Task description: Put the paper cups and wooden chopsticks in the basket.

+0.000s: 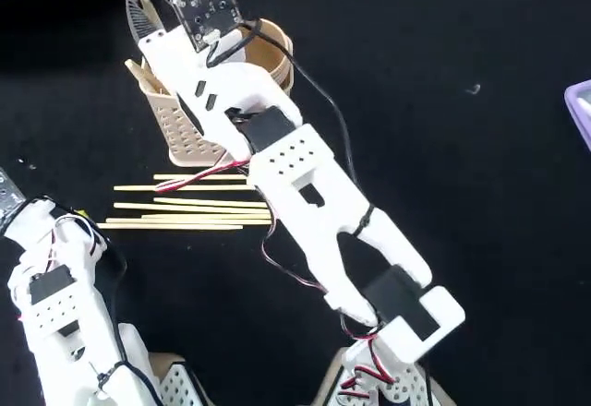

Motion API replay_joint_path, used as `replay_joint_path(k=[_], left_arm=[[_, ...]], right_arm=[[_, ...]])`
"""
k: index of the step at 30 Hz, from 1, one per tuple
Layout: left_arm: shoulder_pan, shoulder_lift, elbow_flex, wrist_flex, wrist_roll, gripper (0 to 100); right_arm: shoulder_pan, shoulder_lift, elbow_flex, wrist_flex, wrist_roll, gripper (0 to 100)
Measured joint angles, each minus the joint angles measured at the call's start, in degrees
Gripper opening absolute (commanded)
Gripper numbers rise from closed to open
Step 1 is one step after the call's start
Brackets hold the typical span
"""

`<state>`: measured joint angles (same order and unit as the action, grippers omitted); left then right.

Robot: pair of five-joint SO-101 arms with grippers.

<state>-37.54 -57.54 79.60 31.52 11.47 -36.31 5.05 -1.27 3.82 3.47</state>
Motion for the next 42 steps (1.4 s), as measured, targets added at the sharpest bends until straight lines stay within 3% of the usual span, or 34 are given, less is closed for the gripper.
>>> replay_joint_path(k=[12,21,26,34,38,42], left_arm=[[0.0,0.0,0.0,0.0,0.0,14],[0.0,0.0,0.0,0.0,0.0,14],[0.0,0.0,0.0,0.0,0.0,14],[0.0,0.0,0.0,0.0,0.0,14],[0.0,0.0,0.0,0.0,0.0,14],[0.0,0.0,0.0,0.0,0.0,14]], right_arm=[[0.0,-0.4,11.3,0.0,0.0,1.1],[0.0,-11.3,22.2,-0.4,0.1,1.8],[0.0,-13.7,25.1,-0.4,0.1,15.2],[0.0,-19.3,25.2,0.1,0.0,9.5],[0.0,-25.8,25.2,6.9,0.0,9.6],[-0.1,-34.9,27.4,20.1,0.0,9.6]])
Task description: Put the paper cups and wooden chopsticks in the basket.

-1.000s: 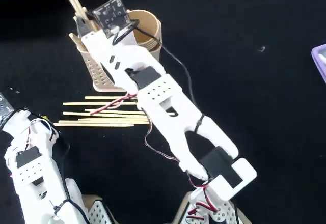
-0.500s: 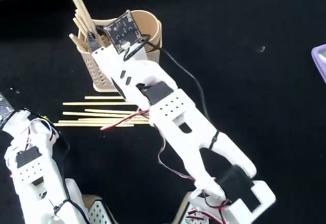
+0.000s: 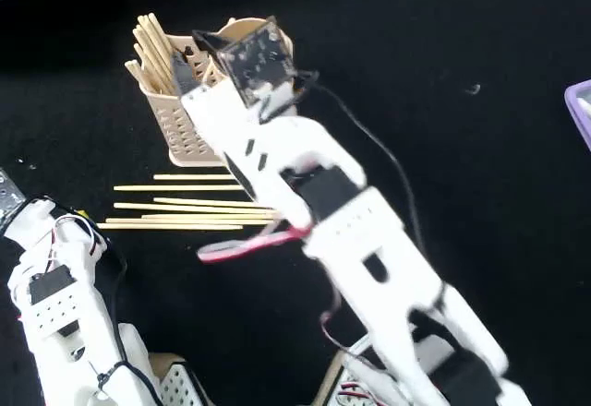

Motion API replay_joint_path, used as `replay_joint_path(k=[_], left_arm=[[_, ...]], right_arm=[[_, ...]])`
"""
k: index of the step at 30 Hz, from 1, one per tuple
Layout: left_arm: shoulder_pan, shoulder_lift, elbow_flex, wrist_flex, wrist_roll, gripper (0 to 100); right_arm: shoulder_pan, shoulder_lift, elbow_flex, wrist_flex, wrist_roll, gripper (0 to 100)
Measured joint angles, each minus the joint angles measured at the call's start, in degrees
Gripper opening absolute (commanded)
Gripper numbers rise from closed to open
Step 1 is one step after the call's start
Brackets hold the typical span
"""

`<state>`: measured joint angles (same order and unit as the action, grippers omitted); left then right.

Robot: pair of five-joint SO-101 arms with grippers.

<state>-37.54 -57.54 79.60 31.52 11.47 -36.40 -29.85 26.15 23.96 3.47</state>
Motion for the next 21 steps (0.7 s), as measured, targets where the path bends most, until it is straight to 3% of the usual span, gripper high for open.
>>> replay_joint_path(k=[4,6,12,21], left_arm=[[0.0,0.0,0.0,0.0,0.0,14],[0.0,0.0,0.0,0.0,0.0,14],[0.0,0.0,0.0,0.0,0.0,14],[0.0,0.0,0.0,0.0,0.0,14]], right_arm=[[-3.5,-6.2,6.9,16.8,0.0,9.6],[-6.4,-6.9,12.4,20.5,0.0,10.3],[-9.9,-3.3,30.9,12.4,0.0,21.9],[-10.5,17.1,30.1,5.6,11.8,20.3]])
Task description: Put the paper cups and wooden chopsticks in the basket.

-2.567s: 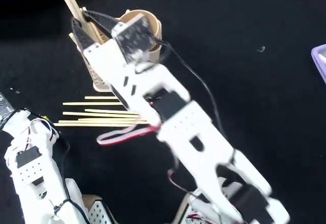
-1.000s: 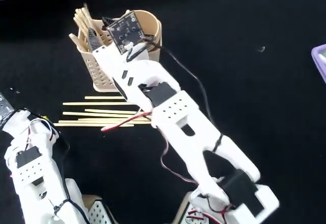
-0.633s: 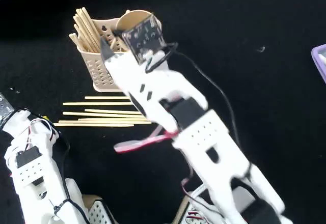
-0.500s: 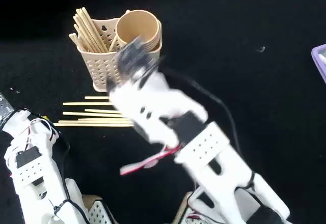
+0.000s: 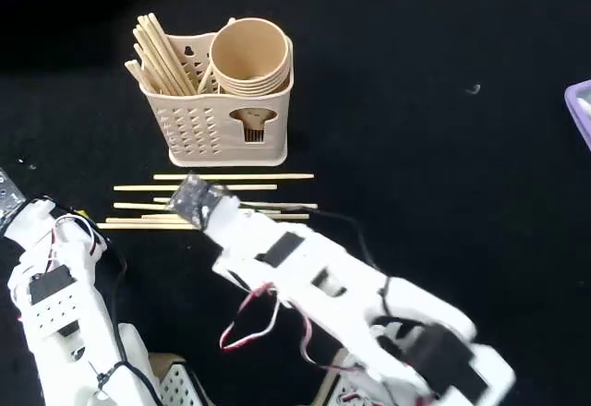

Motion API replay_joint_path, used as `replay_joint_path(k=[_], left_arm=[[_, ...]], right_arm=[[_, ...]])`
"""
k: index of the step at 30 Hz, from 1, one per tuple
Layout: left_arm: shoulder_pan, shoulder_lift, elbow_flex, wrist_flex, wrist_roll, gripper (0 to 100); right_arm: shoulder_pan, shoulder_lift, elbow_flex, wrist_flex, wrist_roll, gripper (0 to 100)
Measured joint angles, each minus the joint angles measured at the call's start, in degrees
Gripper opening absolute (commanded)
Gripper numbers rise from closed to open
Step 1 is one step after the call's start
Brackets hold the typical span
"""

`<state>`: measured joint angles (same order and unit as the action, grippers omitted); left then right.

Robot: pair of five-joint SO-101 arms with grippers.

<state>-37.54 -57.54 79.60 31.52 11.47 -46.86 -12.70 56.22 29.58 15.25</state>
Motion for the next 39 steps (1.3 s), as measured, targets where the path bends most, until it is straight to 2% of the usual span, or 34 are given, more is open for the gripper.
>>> replay_joint_path(k=[3,6,7,12,20,23,26,31,39], left_arm=[[0.0,0.0,0.0,0.0,0.0,14],[0.0,0.0,0.0,0.0,0.0,14],[0.0,0.0,0.0,0.0,0.0,14],[0.0,0.0,0.0,0.0,0.0,14],[0.0,0.0,0.0,0.0,0.0,14],[0.0,0.0,0.0,0.0,0.0,14],[0.0,0.0,0.0,0.0,0.0,14],[0.0,0.0,0.0,0.0,0.0,14],[1.2,0.0,0.0,0.0,0.0,14]], right_arm=[[0.0,5.0,-2.7,0.0,3.8,14.1],[0.2,7.4,-5.2,2.0,6.2,0.3],[0.1,7.4,-5.9,3.2,6.5,2.5],[-0.2,6.6,-6.7,8.6,6.9,1.0],[-2.3,-6.7,-5.9,17.2,7.0,1.0],[1.4,-10.5,-5.8,18.8,7.4,1.2],[5.6,-11.3,-5.8,18.6,8.3,6.4],[4.5,-9.9,-5.8,13.1,6.2,26.8],[3.3,6.2,-10.5,5.6,5.8,25.1]])
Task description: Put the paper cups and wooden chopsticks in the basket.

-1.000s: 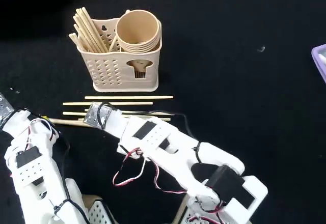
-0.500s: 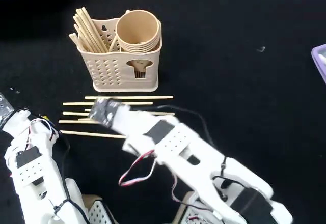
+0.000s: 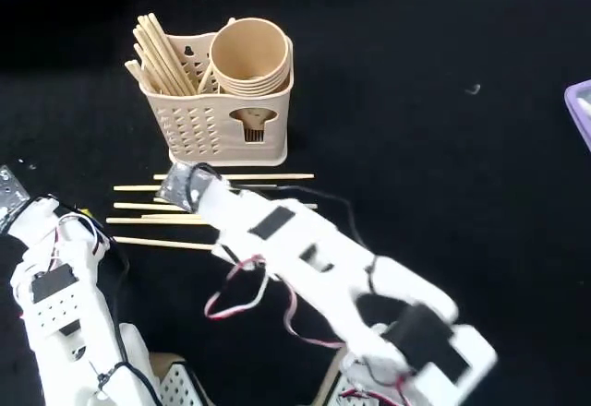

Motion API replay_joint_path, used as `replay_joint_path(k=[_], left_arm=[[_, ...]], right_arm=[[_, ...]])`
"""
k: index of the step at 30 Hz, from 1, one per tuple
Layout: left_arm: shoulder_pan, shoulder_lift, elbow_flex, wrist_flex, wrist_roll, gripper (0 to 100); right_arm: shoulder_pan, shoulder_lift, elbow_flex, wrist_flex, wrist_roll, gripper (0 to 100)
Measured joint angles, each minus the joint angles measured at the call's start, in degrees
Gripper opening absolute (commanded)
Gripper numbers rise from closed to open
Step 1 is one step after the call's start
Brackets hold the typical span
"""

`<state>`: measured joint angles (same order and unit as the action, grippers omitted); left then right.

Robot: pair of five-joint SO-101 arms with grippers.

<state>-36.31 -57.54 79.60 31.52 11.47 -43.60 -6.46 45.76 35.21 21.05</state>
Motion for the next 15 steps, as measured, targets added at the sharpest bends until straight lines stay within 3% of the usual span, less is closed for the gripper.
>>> replay_joint_path(k=[3,8,15], left_arm=[[0.0,0.0,0.0,0.0,0.0,14],[0.3,0.0,0.0,0.0,0.0,14],[0.4,0.0,0.0,0.0,0.0,14]], right_arm=[[0.1,7.5,-4.7,0.0,0.0,23.7],[0.4,12.7,-12.1,7.6,3.4,0.4],[-2.0,11.9,-12.0,11.3,4.5,1.0]])
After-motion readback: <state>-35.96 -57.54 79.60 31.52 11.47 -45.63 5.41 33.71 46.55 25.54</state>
